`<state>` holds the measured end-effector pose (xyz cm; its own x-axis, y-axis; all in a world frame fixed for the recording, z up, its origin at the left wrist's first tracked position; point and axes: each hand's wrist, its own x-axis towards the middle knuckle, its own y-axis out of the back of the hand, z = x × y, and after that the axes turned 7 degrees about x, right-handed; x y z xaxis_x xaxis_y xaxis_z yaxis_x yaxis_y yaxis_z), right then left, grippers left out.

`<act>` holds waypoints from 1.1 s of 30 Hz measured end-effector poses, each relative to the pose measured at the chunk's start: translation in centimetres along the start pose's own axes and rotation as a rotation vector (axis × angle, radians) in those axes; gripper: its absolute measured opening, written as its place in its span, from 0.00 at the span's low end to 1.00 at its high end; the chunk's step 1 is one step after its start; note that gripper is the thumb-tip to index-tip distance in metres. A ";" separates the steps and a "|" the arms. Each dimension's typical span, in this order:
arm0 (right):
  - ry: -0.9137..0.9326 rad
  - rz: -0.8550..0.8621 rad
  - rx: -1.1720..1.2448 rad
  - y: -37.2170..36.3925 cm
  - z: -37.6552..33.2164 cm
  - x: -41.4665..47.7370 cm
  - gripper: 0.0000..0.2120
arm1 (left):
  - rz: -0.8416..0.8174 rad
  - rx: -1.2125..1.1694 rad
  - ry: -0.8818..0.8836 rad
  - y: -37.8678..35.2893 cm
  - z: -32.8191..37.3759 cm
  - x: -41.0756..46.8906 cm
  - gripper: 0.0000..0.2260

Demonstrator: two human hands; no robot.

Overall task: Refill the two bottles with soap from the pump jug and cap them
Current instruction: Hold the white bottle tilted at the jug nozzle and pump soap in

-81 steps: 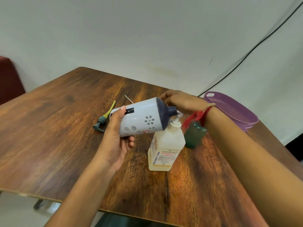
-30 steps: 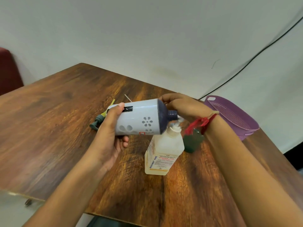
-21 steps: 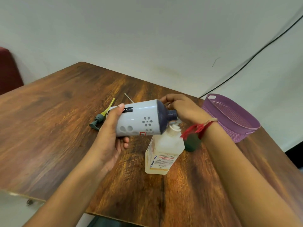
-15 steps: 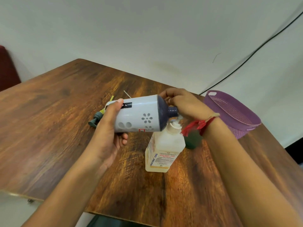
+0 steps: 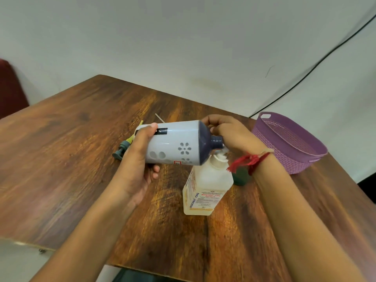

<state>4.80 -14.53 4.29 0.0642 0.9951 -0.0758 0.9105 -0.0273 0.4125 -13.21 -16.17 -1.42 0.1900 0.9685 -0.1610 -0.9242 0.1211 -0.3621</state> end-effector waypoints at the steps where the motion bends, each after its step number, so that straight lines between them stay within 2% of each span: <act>1: -0.003 0.021 0.018 -0.1 0.3 0.0 0.21 | 0.003 0.003 0.012 -0.1 -0.2 0.0 0.12; 4: -0.026 0.040 0.005 0.0 0.1 -0.1 0.20 | -0.001 -0.002 0.023 -0.1 -0.3 -0.1 0.13; 8: -0.075 -0.053 -0.108 0.5 -1.0 0.3 0.19 | -0.029 -0.013 -0.012 -0.1 0.1 -0.2 0.14; 11: -0.114 -0.021 -0.048 0.4 -0.6 0.0 0.19 | -0.030 -0.009 -0.013 -0.1 0.0 -0.2 0.13; 15: -0.070 0.037 -0.039 0.2 -0.1 -0.2 0.18 | -0.034 -0.005 0.021 0.0 -0.3 -0.3 0.15; 20: -0.098 -0.050 -0.099 0.5 -0.9 0.4 0.18 | -0.034 -0.033 0.004 0.1 -0.1 -0.2 0.16; 25: -0.097 0.032 0.002 -0.1 0.1 -0.4 0.19 | -0.015 -0.026 0.014 0.0 -0.5 -0.4 0.14; 33: -0.078 -0.055 -0.171 0.3 -1.1 -0.1 0.17 | -0.017 -0.054 -0.003 0.2 -0.4 -0.5 0.15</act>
<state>4.59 -14.49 5.38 0.0540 0.9840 -0.1696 0.8312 0.0499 0.5538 -13.32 -16.70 -1.78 0.2050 0.9669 -0.1519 -0.9017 0.1262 -0.4136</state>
